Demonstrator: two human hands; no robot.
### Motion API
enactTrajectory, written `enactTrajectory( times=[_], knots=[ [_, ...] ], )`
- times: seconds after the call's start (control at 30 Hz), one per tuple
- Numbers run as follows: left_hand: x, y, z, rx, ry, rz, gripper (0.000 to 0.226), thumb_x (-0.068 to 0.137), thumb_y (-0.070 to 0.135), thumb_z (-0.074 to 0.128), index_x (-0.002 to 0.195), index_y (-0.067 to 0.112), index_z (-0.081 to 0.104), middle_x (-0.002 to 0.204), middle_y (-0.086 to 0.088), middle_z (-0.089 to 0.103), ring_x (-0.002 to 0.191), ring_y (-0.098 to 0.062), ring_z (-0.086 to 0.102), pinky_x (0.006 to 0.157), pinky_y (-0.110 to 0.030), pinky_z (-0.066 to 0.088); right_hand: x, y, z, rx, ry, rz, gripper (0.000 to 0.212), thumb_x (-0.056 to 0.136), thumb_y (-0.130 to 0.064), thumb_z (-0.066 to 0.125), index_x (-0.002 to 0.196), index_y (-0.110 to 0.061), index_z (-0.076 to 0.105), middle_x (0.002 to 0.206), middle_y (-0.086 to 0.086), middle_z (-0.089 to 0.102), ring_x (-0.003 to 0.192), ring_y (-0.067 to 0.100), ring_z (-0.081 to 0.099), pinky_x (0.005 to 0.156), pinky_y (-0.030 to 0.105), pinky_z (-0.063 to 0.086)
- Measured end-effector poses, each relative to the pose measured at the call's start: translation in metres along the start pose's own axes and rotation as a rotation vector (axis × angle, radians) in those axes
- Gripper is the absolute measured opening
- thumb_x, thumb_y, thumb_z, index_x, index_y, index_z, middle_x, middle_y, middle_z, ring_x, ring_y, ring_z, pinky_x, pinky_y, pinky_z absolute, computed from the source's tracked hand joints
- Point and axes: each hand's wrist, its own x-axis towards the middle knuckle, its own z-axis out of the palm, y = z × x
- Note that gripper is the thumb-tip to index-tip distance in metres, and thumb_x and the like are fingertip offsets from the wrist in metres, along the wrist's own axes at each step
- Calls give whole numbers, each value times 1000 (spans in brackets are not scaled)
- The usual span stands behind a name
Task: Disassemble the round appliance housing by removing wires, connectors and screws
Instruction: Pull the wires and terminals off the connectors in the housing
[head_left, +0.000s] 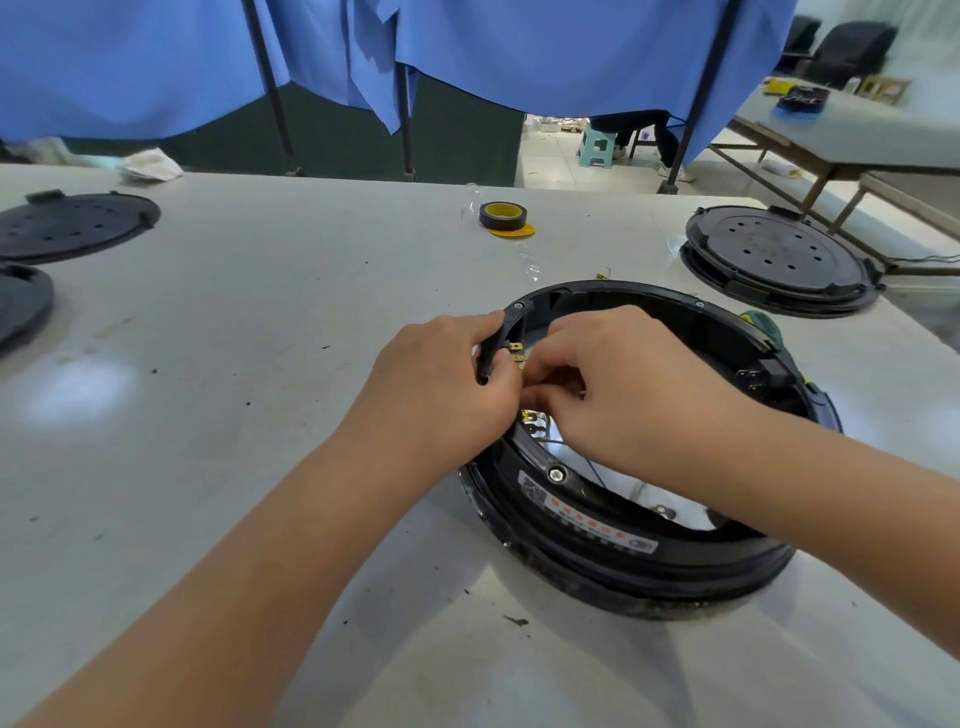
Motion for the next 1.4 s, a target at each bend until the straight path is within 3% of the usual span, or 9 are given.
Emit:
enactTrajectory(
  times=[0.1,0.23,0.4,0.7,0.77,0.87,1.13,1.23,1.4],
  knots=[
    [0,1,1,-6,7,-6,26,84,23,51,104,19,68,40,5,37,46,-12,40,54,-32,40,-2,-2,2,-52,38,7,10,84,-23,64,77,-25,72,61,-10,44,65,14,48,60,26,34],
    [0,-1,1,-20,1,-10,24,85,20,53,104,19,68,40,6,42,46,-12,39,52,-31,36,-1,0,2,-47,33,-23,11,84,-21,64,78,-22,73,59,-10,41,59,8,41,59,25,31],
    [1,-1,0,-3,-34,3,23,86,23,52,103,18,67,50,22,50,46,-13,40,52,-27,36,2,6,-5,-21,-25,-120,13,85,-16,63,82,-16,75,62,-12,41,59,4,41,60,27,35],
    [1,0,2,-1,-2,-16,28,82,26,48,102,19,67,41,3,43,47,-14,41,56,-34,43,-5,2,4,-56,95,-40,11,80,-17,64,73,-22,73,55,-12,36,57,11,40,53,25,28],
    [1,-1,2,-1,-25,-4,25,84,22,51,103,20,67,49,16,51,48,-12,43,53,-28,40,-4,3,3,-42,73,-55,12,82,-17,64,76,-21,74,57,-12,35,55,5,36,55,26,26],
    [1,-2,1,-13,-40,14,24,85,21,51,103,20,67,52,26,51,52,-7,45,55,-26,37,-1,5,-1,-30,24,-94,15,85,-17,62,82,-18,76,60,-12,36,57,2,37,58,26,29],
    [1,1,2,-18,-8,-6,33,79,30,46,101,19,68,50,20,51,48,-14,42,58,-36,44,-7,4,4,-34,84,-73,15,83,-16,62,82,-21,76,59,-13,36,61,11,40,59,26,30],
    [2,1,2,-17,-4,-15,38,76,33,42,101,20,68,50,20,51,48,-14,42,57,-34,43,-7,3,4,-33,95,-64,15,82,-16,62,80,-21,75,59,-13,35,62,12,41,58,26,29],
    [1,1,2,-22,-16,5,36,77,32,43,100,20,67,52,22,51,51,-12,43,54,-32,42,-6,4,1,-28,46,-87,17,86,-16,61,86,-21,77,62,-11,37,65,13,43,59,33,41]
  ],
)
